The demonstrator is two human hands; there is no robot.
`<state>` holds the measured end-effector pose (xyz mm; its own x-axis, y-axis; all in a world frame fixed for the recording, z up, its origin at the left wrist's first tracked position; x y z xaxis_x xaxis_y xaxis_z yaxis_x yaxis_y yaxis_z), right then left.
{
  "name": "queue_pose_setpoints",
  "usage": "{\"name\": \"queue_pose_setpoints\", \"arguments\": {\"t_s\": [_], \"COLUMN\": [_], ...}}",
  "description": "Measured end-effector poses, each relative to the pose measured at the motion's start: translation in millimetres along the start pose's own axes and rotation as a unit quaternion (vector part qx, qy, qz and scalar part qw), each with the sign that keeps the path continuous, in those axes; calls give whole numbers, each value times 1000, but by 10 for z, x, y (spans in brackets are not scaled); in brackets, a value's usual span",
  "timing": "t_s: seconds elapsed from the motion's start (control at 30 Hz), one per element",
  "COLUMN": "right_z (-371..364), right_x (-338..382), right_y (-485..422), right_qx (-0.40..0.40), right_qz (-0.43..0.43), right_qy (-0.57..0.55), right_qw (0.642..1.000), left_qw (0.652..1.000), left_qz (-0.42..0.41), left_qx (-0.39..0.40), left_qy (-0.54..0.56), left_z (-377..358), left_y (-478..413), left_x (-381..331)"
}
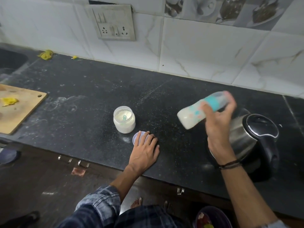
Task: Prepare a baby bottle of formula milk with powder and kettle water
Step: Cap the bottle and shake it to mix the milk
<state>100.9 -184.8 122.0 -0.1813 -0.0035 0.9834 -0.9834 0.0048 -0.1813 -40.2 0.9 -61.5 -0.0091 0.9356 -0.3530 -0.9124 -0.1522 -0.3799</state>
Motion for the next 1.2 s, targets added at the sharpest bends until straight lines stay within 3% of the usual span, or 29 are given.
{"name": "queue_pose_setpoints", "arguments": {"t_s": [0.07,0.17,0.3,0.4,0.53,0.67,0.77,0.9,1.03,1.13,1.2], "right_z": [26,75,48,144,91,143,43,94,-17,41,-4], "right_x": [-30,-43,-73,-38,-51,14,-17,-24,-8,3,37], "right_y": [24,-38,54,-52,1,-57,42,2,73,8,14], "right_qx": [14,-70,-3,-82,9,-72,17,-70,38,-35,-21], "right_qz": [11,-13,-3,-10,1,-7,-2,-9,9,2,-12], "right_qy": [21,-58,13,-56,25,-62,10,-70,24,-59,-51], "right_qw": [1000,996,1000,995,1000,995,1000,995,999,998,998], "left_qw": [1000,1000,1000,1000,1000,1000,1000,1000,1000,1000,1000], "left_qz": [1,5,-3,3,-4,10,4,14,1,8,8], "left_qx": [3,-1,-2,-6,-6,3,5,5,0,-3,-5], "left_qy": [1,2,4,-2,-1,-6,-4,-6,-5,-7,-7], "left_z": [3,-10,-6,-14,-29,-36,-19,6,4,-9,-19], "left_y": [-12,-14,-5,-19,6,-6,7,-14,0,-12,2], "left_x": [0,2,5,4,17,19,17,-6,-1,-5,5]}}
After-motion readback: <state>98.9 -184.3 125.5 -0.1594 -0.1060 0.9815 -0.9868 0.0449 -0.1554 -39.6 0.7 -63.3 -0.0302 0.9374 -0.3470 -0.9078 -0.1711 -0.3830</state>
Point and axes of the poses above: each hand's wrist, its own y-axis away from the middle knuckle, its own z-axis out of the back of the hand, x = y × z, the point moved 3 cm from there along -y, towards the middle knuckle, and after that the axes turned 12 degrees about y, right-handed, at the moved point
